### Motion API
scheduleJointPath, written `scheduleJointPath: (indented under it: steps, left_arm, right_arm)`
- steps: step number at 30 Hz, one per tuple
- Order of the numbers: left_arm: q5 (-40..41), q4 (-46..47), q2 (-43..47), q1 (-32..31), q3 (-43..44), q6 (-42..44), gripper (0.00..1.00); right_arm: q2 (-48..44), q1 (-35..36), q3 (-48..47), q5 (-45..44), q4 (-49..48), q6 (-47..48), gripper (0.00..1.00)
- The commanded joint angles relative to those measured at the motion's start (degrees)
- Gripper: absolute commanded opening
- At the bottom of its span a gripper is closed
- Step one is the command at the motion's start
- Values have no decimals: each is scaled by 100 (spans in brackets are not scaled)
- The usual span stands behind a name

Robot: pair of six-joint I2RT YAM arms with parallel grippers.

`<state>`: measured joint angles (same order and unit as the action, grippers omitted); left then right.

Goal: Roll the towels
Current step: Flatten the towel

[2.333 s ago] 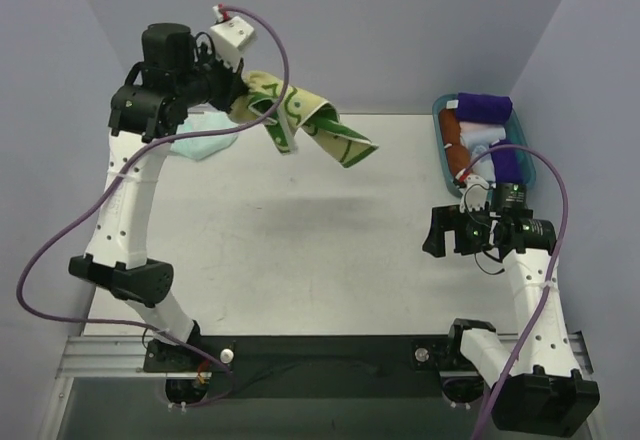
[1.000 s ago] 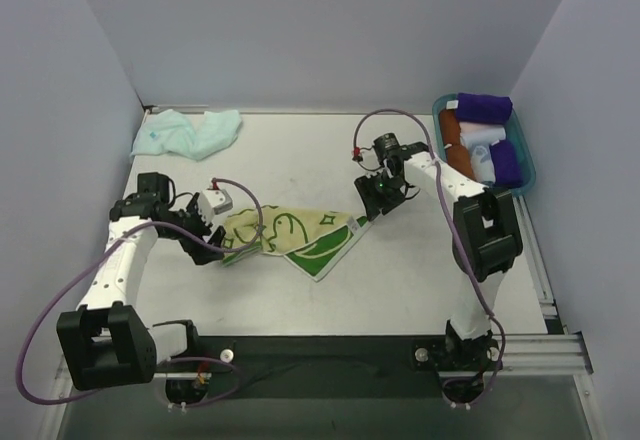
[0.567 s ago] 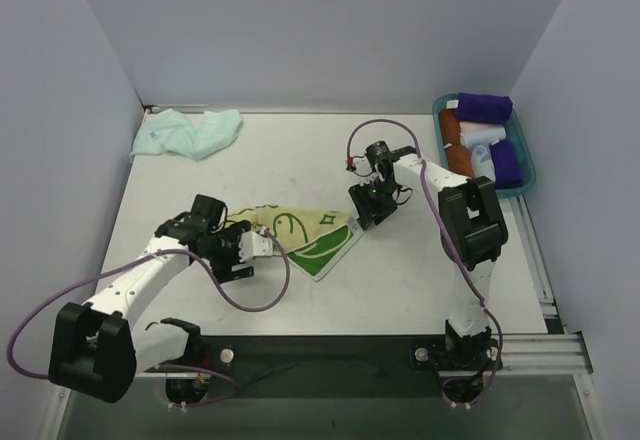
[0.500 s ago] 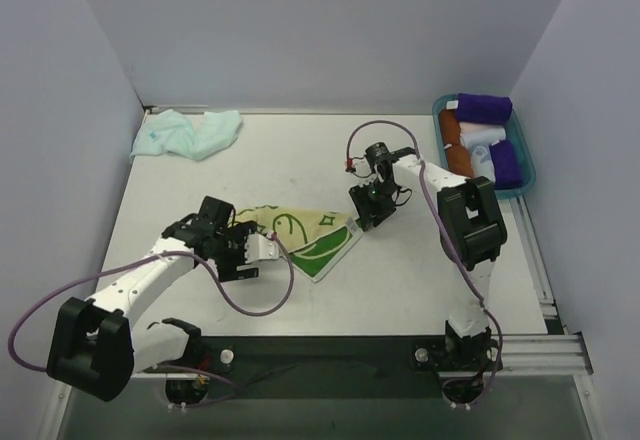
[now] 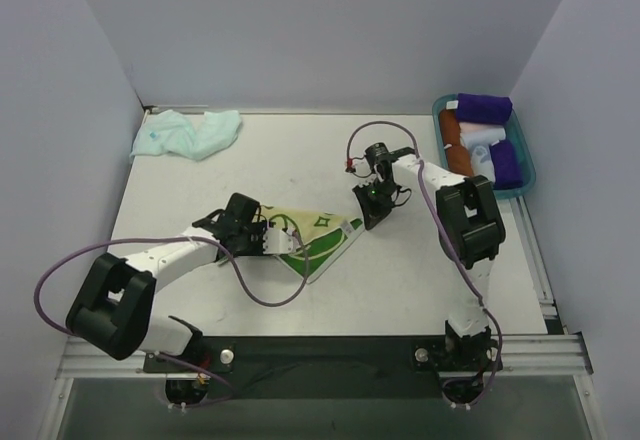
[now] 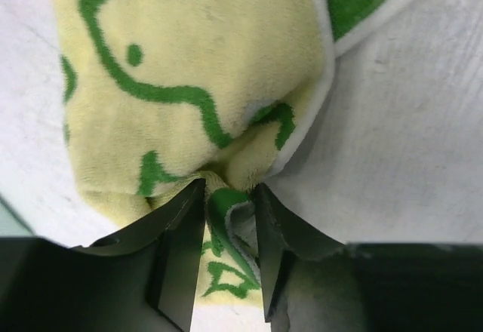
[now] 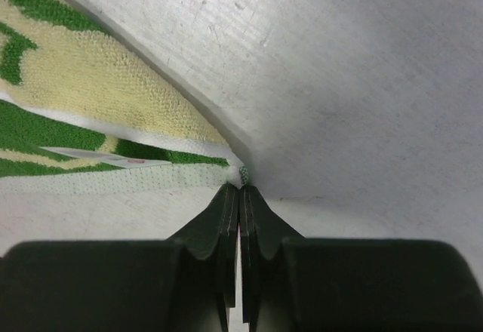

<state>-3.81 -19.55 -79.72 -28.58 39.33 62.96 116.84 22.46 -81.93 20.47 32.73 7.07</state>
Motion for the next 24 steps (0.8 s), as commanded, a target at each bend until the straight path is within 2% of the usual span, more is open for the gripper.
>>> scheduleJointPath:
  steps: [1, 2, 6, 9, 11, 16, 20, 21, 22, 23, 24]
  left_arm:
    - [-22, -74, 517, -25, 584, -336, 37]
    - [-110, -423, 641, -8, 663, -546, 30]
    - [-576, -1120, 1318, 150, 988, -1004, 10]
    - [-796, -1472, 1670, 492, 1041, -1355, 0]
    - [-1050, -1708, 1732, 817, 1129, -1697, 0]
    - [-2366, -2105, 1461, 2890, 1472, -2419, 0]
    - [-2309, -2088, 714, 3674, 1367, -2718, 0]
    - [-2273, -2105, 512, 3727, 1375, -2727, 3]
    - [-2134, -2132, 128, 3763, 1410, -2754, 12]
    - [-2115, -2254, -50, 3763, 1480, -2754, 36]
    - [-2106, -2342, -200, 3772, 1542, -2728, 42]
  right_arm:
    - [-521, -75, 168, 89, 260, -13, 0]
    - [-661, -92, 186, 89, 260, -21, 0]
    - [-987, -250, 256, 19, 260, 14, 0]
    - [-1207, -382, 274, -25, 278, 57, 0]
    - [-1399, -479, 309, -25, 321, 136, 0]
    - [-1839, -891, 467, -165, 567, 452, 0]
    - [-1963, -980, 590, -306, 717, 725, 0]
    - [-1954, -989, 608, -289, 726, 743, 0]
    - [-1945, -972, 634, -263, 743, 743, 0]
    - [-1919, -954, 626, -202, 761, 743, 0]
    - [-1902, -936, 617, -184, 770, 734, 0]
